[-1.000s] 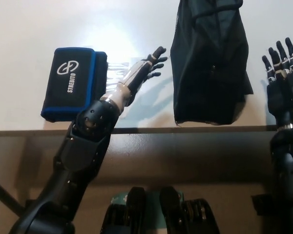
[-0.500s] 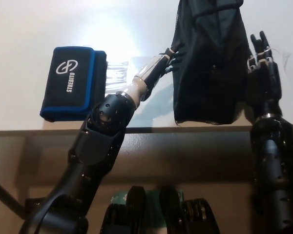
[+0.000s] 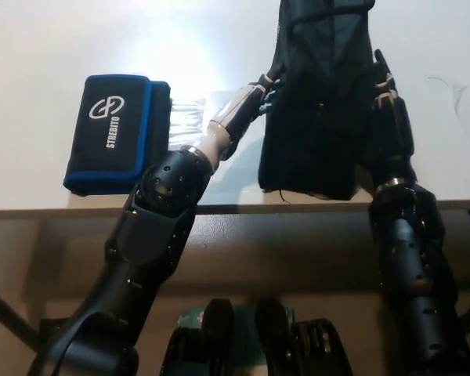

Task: Use both hands to pick up the lunch bag on the right hand side and smoothly move it near the note book on the left hand side

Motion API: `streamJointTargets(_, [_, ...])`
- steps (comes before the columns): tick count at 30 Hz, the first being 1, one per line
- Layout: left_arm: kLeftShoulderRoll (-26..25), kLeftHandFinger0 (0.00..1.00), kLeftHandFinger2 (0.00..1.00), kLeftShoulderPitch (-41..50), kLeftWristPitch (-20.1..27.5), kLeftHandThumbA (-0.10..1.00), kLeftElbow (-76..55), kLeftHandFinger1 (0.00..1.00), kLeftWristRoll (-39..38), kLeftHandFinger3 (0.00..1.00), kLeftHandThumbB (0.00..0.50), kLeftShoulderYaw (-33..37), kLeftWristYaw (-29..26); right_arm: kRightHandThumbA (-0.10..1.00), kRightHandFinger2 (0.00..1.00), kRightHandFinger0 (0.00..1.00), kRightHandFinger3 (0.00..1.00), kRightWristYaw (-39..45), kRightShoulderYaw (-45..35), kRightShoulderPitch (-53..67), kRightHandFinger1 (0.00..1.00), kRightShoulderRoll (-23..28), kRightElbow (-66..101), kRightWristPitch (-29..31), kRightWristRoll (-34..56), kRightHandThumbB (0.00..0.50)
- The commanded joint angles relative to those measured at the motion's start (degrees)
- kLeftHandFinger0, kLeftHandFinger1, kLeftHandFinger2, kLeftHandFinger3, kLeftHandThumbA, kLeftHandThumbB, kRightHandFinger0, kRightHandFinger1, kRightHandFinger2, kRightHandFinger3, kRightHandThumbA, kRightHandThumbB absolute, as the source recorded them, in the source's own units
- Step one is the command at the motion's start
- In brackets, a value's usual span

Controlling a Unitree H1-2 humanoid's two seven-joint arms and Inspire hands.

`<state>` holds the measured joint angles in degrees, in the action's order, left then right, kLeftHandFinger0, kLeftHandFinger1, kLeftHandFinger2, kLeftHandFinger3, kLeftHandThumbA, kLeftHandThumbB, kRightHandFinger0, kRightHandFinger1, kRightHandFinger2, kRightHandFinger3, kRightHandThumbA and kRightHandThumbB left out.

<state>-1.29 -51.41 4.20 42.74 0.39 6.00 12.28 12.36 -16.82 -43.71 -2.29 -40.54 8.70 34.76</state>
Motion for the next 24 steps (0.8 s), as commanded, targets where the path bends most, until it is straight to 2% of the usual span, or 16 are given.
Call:
streamJointTargets(1, [-1.4,1.0,1.0,-1.3,3.2,1.0,-1.6,1.0,-1.1,1.0,0.426,-1.1,0.9,1.0,1.0,1.0,1.0,1.8,2.1,-4.3,1.0,-1.8,-1.0,2.3,-2.5,0.366])
streamJointTargets(5, [-3.0,1.0,1.0,0.2,3.1,1.0,-4.5,1.0,0.4,1.0,0.418,-1.4,-0.6,1.0,1.0,1.0,1.0,2.2,2.9,-5.5,1.0,-2.6,-3.0,3.5,-3.2,0.366])
streamJointTargets(7, [-3.9,1.0,1.0,1.0,2.8,1.0,-6.0,1.0,1.2,1.0,0.395,-1.3,-1.1,1.0,1.0,1.0,1.0,2.5,2.8,-6.0,1.0,-3.2,-4.0,3.6,-2.8,0.363])
streamJointTargets(9, [-4.8,1.0,1.0,1.8,3.9,1.0,-6.6,1.0,0.3,1.0,0.395,-2.1,-0.9,1.0,1.0,1.0,1.0,2.2,3.1,-6.6,1.0,-3.8,-4.9,3.8,-3.2,0.371])
streamJointTargets(13, [-5.8,1.0,1.0,3.9,4.7,1.0,-9.3,1.0,-1.3,1.0,0.385,-3.5,-0.4,1.0,1.0,1.0,1.0,2.7,3.6,-7.3,1.0,-4.4,-5.8,3.4,-3.4,0.353])
streamJointTargets(15, [-6.2,1.0,1.0,5.0,4.5,1.0,-10.9,1.0,-1.1,1.0,0.387,-4.0,-0.8,1.0,1.0,1.0,1.0,3.1,3.7,-7.8,1.0,-4.8,-6.8,3.8,-3.3,0.343])
streamJointTargets(20, [-6.8,1.0,1.0,7.8,3.5,1.0,-14.9,1.0,-2.4,1.0,0.377,-5.9,-0.4,1.0,1.0,1.0,1.0,3.5,4.2,-9.4,1.0,-5.7,-10.0,4.6,-4.1,0.359])
streamJointTargets(21, [-6.8,1.0,1.0,8.8,2.6,1.0,-16.6,1.0,-3.6,1.0,0.377,-6.9,-0.3,1.0,1.0,1.0,1.0,3.8,4.7,-10.0,1.0,-6.3,-10.6,4.8,-4.6,0.339])
streamJointTargets(24, [-6.6,1.0,1.0,9.9,3.2,1.0,-18.0,1.0,-4.5,1.0,0.367,-8.2,-0.6,1.0,1.0,1.0,1.0,3.7,5.1,-11.0,1.0,-6.9,-12.2,5.5,-5.4,0.337])
